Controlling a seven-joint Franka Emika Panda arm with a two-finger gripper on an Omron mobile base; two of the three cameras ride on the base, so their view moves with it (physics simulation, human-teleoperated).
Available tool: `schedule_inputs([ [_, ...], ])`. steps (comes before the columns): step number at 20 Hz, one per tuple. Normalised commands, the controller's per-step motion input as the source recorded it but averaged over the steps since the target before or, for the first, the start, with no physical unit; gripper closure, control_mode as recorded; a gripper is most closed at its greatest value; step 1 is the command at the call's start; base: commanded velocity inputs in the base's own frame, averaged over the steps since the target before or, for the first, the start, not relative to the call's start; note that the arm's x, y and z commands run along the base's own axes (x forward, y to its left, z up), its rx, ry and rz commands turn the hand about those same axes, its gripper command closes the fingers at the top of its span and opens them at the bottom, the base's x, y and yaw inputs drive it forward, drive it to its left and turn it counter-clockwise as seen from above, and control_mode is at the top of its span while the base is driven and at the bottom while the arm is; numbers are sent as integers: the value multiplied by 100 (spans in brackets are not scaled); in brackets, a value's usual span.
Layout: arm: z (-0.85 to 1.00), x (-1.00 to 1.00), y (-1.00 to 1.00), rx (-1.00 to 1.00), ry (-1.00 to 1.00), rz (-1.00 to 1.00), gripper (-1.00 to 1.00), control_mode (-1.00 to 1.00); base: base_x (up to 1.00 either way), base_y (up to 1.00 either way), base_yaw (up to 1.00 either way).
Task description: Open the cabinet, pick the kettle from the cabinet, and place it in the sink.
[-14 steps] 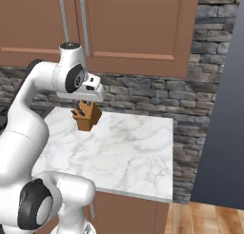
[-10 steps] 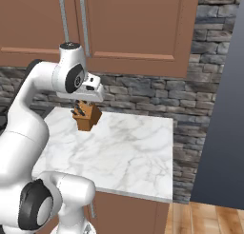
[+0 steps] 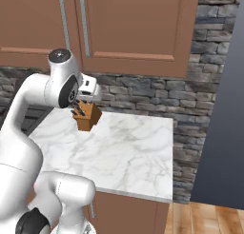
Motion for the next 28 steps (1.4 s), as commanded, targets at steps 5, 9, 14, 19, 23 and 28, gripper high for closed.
schedule_inputs([
  [5,23,-15,0,0,-20,0,-100,-100,0,0,0],
  [9,33,-14,0,0,-6,0,-100,-100,0,0,0],
  [14,38,-14,0,0,-9,0,-100,-100,0,0,0],
  [19,40,-7,-2,-1,-5,0,-100,-100,0,0,0],
  [23,40,-2,-1,-1,-6,0,-100,-100,0,0,0],
  [28,37,0,-3,-2,-21,0,-100,-100,0,0,0],
])
